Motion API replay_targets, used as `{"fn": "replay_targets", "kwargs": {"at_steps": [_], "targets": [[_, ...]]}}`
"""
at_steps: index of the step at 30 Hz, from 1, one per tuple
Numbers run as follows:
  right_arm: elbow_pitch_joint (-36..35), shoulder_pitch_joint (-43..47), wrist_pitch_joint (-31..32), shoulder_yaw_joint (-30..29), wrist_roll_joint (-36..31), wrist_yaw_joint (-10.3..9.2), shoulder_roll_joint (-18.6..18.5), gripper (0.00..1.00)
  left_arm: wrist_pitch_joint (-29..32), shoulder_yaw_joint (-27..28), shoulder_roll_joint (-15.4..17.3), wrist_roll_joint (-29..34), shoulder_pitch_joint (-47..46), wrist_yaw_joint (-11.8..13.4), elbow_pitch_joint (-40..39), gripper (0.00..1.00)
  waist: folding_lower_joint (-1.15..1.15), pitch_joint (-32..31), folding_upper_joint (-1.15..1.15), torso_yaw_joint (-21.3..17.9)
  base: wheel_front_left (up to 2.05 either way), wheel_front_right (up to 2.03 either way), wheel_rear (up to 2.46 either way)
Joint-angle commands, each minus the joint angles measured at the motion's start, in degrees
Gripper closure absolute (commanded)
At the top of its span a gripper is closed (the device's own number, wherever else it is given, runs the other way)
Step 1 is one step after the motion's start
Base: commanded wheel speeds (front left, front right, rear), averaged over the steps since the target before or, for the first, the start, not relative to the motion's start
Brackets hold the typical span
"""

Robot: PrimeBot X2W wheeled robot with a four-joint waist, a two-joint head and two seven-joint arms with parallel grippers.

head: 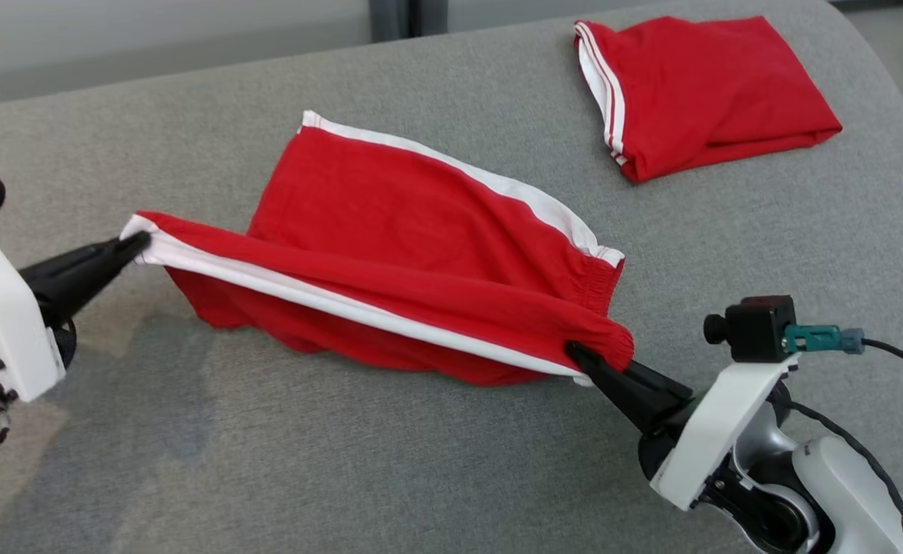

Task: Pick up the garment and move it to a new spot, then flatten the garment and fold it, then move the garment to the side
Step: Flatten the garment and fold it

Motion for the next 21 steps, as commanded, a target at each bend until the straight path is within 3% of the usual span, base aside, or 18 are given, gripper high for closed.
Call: {"fn": "replay_targets", "kwargs": {"at_steps": [1, 8, 21], "targets": [[-0.19, -0.82, 0.17, -0.36, -0.42, 0.0, 0.19, 1.0, 0.46, 0.39, 0.25, 0.5, -1.06, -0.32, 0.65, 1.0, 0.0, 3.23, 0.0, -2.38, 0.0, 0.0, 0.0], [-0.49, -4.0, -0.74, -2.03, -2.18, 0.0, 5.23, 1.0, 6.95, 1.45, -1.7, 2.23, -8.52, -2.34, 6.5, 1.0, 0.0, 9.0, 0.0, -5.67, 0.0, 0.0, 0.0], [1.38, -8.67, -8.16, -2.32, -0.03, 0.0, 9.06, 1.0, 13.11, 2.66, -6.87, 5.24, -19.34, -4.32, 15.81, 1.0, 0.0, 14.83, 0.0, -9.28, 0.0, 0.0, 0.0]]}}
